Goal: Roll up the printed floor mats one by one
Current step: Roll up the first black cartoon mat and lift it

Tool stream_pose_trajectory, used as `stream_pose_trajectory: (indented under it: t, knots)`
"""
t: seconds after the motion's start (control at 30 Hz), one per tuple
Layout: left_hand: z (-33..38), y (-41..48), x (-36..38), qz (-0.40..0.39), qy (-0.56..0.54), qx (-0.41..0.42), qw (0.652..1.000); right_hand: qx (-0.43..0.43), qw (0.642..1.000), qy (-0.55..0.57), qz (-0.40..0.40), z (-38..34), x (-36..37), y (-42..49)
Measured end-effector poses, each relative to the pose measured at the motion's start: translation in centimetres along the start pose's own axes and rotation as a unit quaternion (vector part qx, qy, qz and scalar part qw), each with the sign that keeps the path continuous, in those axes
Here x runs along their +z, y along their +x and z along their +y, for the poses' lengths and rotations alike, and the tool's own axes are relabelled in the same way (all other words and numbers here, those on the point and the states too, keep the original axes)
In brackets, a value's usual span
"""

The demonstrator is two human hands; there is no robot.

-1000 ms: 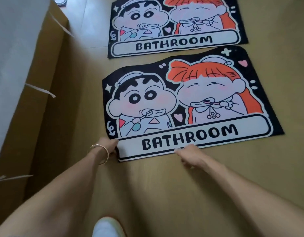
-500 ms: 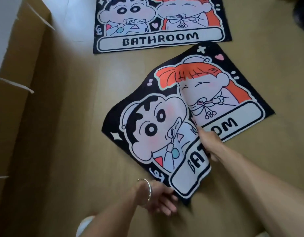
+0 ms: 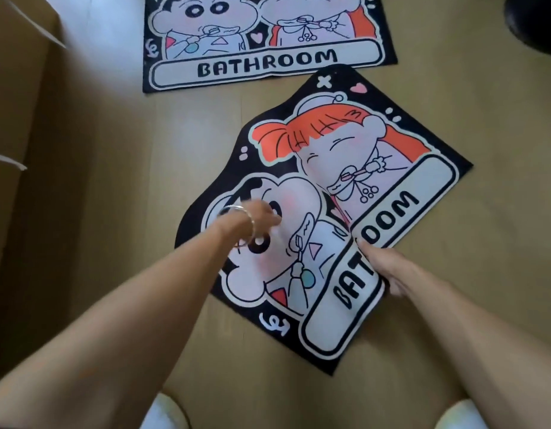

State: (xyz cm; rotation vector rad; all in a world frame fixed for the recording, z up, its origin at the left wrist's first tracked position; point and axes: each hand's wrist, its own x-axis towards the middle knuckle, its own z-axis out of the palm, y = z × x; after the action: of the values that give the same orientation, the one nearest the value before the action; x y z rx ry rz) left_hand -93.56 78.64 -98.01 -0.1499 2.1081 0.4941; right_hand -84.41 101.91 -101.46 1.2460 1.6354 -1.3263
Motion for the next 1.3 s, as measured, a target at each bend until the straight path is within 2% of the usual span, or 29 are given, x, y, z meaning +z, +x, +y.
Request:
stream_pose_trajectory:
  t: [0.03,0.07,0.1,0.23,0.33,0.37,0.43,0.53,0.6,0.63,0.7,0.77,0.83,0.93,0.97,1.0,1.07,1.13,1.2,1.3]
  knots:
    - [-1.5,0.9,-0.7,0.137,0.000,0.019,0.990,-0.008,1.000,0.015,0.009,-0.1,0.0,-0.3]
    - [-3.2,1.6,-1.1,0.217,-0.001,0.012,0.976,-0.017,0.999,0.034,0.019,-0.1,-0.2,-0.3]
    - [-4.7,2.0,-1.4,0.241,-0.004,-0.013,0.970,-0.024,0.998,0.052,0.029,-0.1,-0.4,-0.3]
    - [-8.7,2.5,-0.9,0.237,-0.005,-0.125,0.963,-0.032,0.991,0.117,0.058,-0.5,-1.5,-0.4]
    - [-9.5,2.8,-1.0,0.271,-0.020,-0.149,0.951,-0.026,0.983,0.174,0.049,-1.1,-2.1,-0.2]
    - [-9.5,2.9,-1.3,0.277,-0.039,-0.147,0.949,-0.032,0.980,0.188,0.058,-1.4,-2.1,-0.1]
    - [-9.1,3.0,-1.9,0.270,-0.074,-0.121,0.952,-0.076,0.971,0.188,0.128,-2.0,-2.2,0.1]
    - [-7.4,2.7,-2.1,0.248,-0.003,-0.051,0.968,-0.182,0.946,0.104,0.248,-2.9,-1.9,-0.5]
    - [-6.5,2.2,-1.6,0.299,0.032,-0.019,0.954,-0.231,0.929,0.077,0.279,-3.4,-1.6,-1.0]
    - [-6.5,1.9,-1.1,0.334,0.017,-0.008,0.942,-0.247,0.924,0.076,0.283,-3.6,-1.5,-1.3]
    - [-6.8,1.1,0.0,0.394,-0.085,0.003,0.915,-0.267,0.914,0.079,0.296,-3.9,-1.4,-1.4]
    - [-7.9,0.6,1.0,0.413,-0.177,-0.020,0.893,-0.283,0.907,0.069,0.303,-4.4,-1.1,-1.5]
    - [-9.7,0.2,2.0,0.391,-0.201,-0.062,0.896,-0.288,0.913,0.041,0.286,-5.2,-0.7,-1.5]
    - [-12.0,-0.6,3.6,0.333,-0.224,-0.129,0.907,-0.292,0.931,-0.049,0.216,-6.9,0.4,-1.9]
    - [-12.3,-0.9,4.1,0.322,-0.230,-0.144,0.907,-0.305,0.919,-0.126,0.215,-7.2,0.7,-2.0]
    - [-12.3,-1.1,4.4,0.311,-0.226,-0.157,0.910,-0.329,0.891,-0.219,0.224,-7.4,1.0,-2.0]
    - [-11.7,-1.4,4.7,0.288,-0.192,-0.173,0.922,-0.403,0.805,-0.375,0.220,-7.6,2.3,-2.5]
    - [-11.0,-1.9,4.7,0.278,-0.154,-0.174,0.932,-0.432,0.753,-0.481,0.122,-7.6,4.2,-3.3]
    - [-10.8,-2.4,4.9,0.255,-0.132,-0.170,0.943,-0.407,0.716,-0.567,0.000,-7.1,6.5,-4.3]
    - [-11.3,-3.4,5.8,0.164,-0.092,-0.134,0.973,-0.372,0.635,-0.671,-0.090,-5.1,9.0,-4.9]
